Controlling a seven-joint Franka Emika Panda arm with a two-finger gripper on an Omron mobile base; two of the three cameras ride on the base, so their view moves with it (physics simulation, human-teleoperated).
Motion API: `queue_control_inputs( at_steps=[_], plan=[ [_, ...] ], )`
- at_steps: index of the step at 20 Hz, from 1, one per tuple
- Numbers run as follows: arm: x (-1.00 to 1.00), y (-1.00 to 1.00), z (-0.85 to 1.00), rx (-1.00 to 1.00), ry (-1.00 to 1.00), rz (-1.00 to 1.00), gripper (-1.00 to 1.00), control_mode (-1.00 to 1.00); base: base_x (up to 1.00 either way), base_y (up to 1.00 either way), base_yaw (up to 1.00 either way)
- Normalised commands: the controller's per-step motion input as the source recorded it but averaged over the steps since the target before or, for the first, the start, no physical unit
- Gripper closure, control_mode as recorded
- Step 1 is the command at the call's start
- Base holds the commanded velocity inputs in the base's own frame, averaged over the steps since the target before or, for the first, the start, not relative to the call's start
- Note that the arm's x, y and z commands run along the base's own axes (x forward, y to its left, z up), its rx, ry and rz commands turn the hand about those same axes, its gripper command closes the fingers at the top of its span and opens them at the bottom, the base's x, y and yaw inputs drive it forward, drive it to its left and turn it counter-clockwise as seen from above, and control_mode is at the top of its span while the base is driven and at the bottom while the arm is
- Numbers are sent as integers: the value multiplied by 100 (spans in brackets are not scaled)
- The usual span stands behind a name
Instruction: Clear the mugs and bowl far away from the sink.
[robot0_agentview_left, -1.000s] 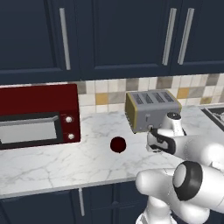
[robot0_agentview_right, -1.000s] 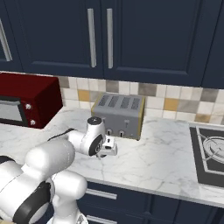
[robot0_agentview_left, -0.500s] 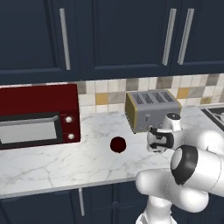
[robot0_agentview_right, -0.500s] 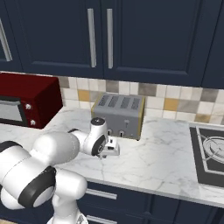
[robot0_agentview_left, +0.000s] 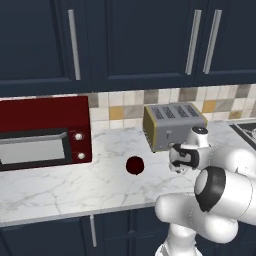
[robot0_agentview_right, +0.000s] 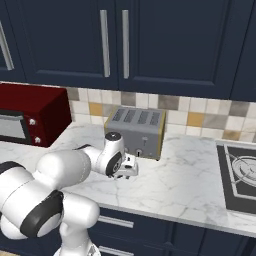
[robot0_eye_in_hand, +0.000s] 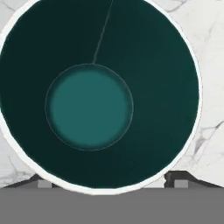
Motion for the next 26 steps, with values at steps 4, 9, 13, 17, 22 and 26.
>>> queue_control_inputs(
  at_steps=[4, 9, 13, 17, 22, 26],
  plan=[
    [0, 17, 7, 0, 0, 0, -100, -100, 0, 0, 0],
    [0, 41, 1, 0, 0, 0, -100, -100, 0, 0, 0],
    [0, 46, 0, -2, 0, 0, -100, -100, 0, 0, 0],
    [-6, 11, 9, -3, -5, 0, -100, -100, 0, 0, 0],
    [-64, -4, 51, 0, -30, 0, -100, -100, 0, 0, 0],
    [-49, 0, 44, 0, -30, 0, -100, -100, 0, 0, 0]
  ],
)
